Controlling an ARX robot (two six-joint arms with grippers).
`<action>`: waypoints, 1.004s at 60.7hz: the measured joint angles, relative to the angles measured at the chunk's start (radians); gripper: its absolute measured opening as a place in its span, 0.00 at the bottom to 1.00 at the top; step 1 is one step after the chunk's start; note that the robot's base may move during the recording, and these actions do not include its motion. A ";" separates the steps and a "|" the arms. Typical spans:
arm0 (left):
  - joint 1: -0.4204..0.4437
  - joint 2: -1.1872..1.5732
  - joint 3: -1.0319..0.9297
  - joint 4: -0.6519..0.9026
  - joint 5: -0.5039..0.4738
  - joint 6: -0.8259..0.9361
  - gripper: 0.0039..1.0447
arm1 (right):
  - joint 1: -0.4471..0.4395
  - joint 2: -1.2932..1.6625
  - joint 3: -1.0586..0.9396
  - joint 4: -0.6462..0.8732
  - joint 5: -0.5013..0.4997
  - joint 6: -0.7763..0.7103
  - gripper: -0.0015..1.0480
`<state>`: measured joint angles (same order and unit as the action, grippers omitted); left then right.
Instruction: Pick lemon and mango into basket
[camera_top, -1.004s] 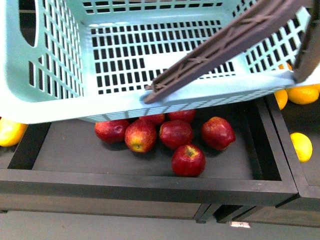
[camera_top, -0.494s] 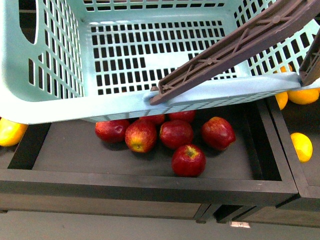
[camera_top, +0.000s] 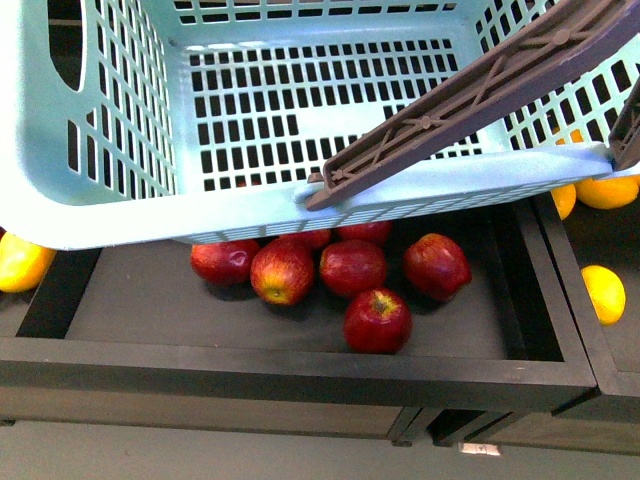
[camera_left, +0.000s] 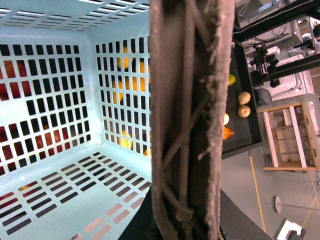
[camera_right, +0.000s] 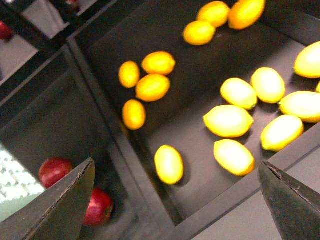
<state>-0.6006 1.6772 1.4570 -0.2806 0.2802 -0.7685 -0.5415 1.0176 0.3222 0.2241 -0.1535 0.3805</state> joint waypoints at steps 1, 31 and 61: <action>0.000 0.000 0.000 0.000 0.000 0.000 0.06 | -0.016 0.053 0.026 0.005 -0.002 0.002 0.92; 0.000 0.000 0.000 0.000 0.004 -0.001 0.06 | -0.075 0.898 0.478 -0.062 0.043 0.063 0.92; 0.000 0.000 0.000 0.000 0.006 -0.001 0.06 | 0.005 1.229 0.735 -0.101 0.075 0.179 0.92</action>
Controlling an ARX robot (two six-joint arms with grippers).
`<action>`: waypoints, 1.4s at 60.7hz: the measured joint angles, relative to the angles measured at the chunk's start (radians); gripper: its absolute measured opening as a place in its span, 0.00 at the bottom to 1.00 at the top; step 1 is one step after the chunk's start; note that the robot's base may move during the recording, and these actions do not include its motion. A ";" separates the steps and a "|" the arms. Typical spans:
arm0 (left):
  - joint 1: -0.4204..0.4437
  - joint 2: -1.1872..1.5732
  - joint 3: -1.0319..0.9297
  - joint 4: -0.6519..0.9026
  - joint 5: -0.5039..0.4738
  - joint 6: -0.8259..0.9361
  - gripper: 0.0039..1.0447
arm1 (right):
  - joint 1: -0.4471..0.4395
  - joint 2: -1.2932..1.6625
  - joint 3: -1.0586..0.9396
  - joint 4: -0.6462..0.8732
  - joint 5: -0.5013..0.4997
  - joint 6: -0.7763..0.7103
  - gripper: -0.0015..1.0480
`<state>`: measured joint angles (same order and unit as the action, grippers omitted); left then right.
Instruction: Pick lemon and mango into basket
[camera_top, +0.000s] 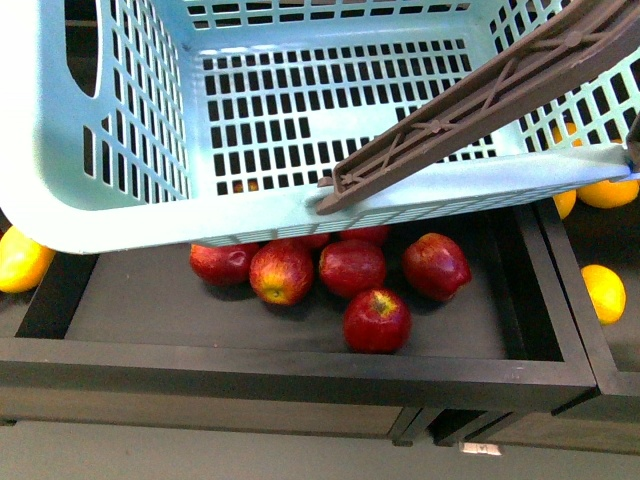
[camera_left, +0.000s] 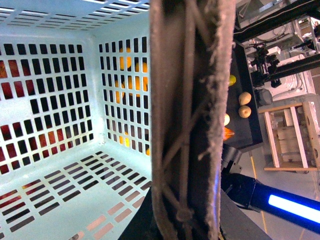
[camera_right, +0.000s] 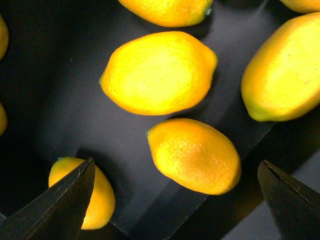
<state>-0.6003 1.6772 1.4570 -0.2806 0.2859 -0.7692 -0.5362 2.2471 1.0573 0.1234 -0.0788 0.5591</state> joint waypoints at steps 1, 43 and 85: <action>0.000 0.000 0.000 0.000 0.000 0.000 0.06 | 0.001 0.004 0.006 -0.002 0.000 0.003 0.92; 0.000 0.000 0.000 0.000 -0.001 0.000 0.06 | 0.051 0.180 0.246 -0.087 0.024 0.187 0.92; 0.000 0.000 0.000 0.000 -0.001 0.000 0.06 | 0.050 0.313 0.402 -0.121 0.077 0.201 0.88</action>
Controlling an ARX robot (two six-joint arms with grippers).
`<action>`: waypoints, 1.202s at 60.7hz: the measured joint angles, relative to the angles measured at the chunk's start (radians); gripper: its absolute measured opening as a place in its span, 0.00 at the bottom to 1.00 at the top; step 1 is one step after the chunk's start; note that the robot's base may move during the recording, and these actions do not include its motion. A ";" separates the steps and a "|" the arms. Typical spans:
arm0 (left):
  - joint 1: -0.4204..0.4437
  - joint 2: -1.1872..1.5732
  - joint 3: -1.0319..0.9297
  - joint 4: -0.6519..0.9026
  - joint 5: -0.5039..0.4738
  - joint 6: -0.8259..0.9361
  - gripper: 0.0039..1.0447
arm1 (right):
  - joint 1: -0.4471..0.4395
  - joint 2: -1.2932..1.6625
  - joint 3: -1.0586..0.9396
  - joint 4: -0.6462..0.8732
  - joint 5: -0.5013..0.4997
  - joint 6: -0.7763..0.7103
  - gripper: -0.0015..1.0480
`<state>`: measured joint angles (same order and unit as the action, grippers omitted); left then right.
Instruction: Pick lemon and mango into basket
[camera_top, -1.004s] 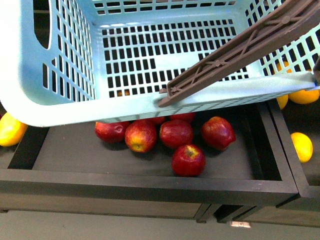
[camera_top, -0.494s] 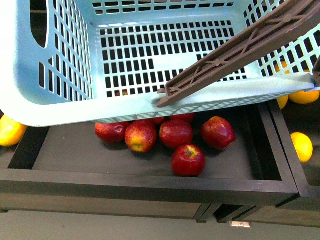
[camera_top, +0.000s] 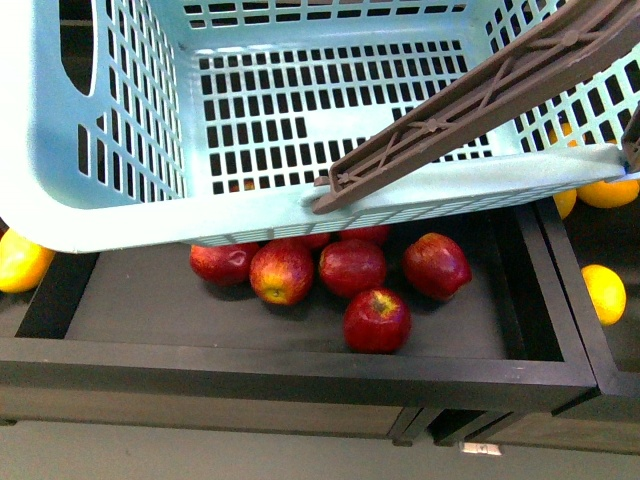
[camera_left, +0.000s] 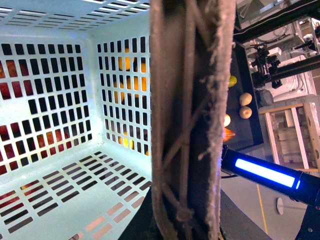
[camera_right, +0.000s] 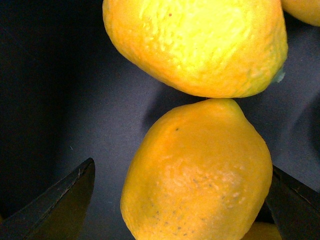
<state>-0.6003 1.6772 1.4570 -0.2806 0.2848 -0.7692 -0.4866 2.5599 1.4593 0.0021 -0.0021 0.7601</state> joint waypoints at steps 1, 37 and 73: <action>0.000 0.000 0.000 0.000 0.000 0.000 0.06 | 0.002 -0.001 -0.008 0.006 0.003 -0.002 0.85; 0.000 0.000 0.000 0.000 0.000 0.000 0.06 | -0.017 -0.435 -0.422 0.249 -0.203 -0.043 0.58; 0.000 0.000 0.000 0.000 0.003 -0.001 0.06 | 0.247 -1.453 -0.687 0.090 -0.364 -0.107 0.57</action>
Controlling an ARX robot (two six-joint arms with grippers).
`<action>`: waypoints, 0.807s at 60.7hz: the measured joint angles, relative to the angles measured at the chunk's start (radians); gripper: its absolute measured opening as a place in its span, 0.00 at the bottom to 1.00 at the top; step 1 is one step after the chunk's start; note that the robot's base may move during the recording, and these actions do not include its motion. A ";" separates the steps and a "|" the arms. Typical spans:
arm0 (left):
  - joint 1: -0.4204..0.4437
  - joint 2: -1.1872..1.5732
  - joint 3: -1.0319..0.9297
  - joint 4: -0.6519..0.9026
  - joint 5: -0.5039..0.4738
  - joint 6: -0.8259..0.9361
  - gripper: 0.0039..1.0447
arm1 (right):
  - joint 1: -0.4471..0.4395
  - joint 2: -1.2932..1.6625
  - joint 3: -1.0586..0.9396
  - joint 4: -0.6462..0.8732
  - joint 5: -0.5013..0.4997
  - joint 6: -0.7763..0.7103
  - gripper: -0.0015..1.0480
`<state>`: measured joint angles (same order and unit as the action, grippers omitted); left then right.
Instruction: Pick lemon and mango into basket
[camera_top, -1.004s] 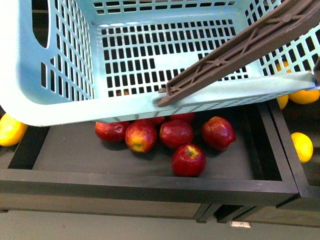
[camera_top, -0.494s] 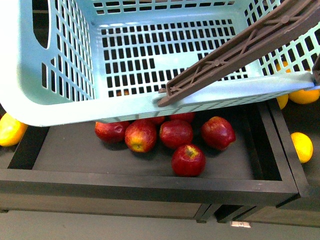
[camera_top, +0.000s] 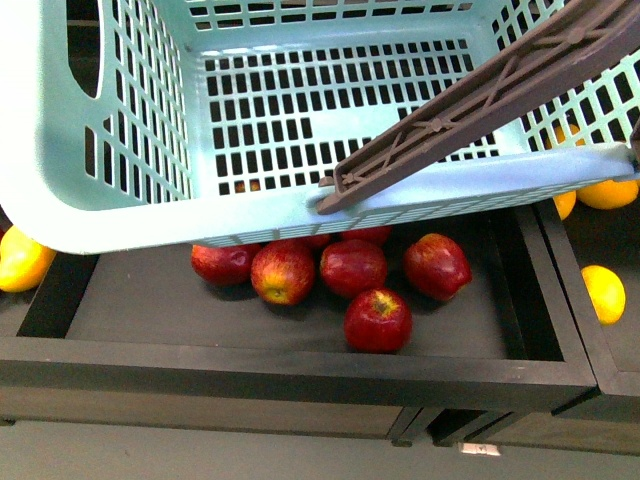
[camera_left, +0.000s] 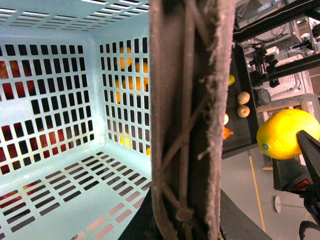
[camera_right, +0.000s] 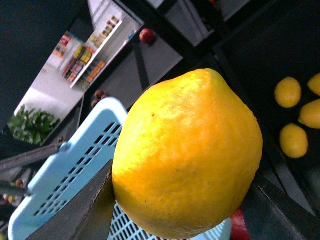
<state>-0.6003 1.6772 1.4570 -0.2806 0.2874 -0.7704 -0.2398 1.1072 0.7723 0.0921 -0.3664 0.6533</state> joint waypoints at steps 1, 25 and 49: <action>0.000 0.000 0.000 0.000 0.000 0.000 0.06 | 0.027 0.008 0.003 0.000 0.014 -0.011 0.57; 0.000 0.000 0.000 0.000 0.001 0.000 0.06 | 0.410 0.208 0.092 -0.019 0.298 -0.165 0.57; 0.000 0.000 -0.001 0.000 -0.002 0.005 0.06 | 0.335 0.071 0.010 -0.021 0.437 -0.175 0.92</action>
<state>-0.6003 1.6772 1.4563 -0.2806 0.2859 -0.7658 0.0952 1.1782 0.7822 0.0711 0.0704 0.4782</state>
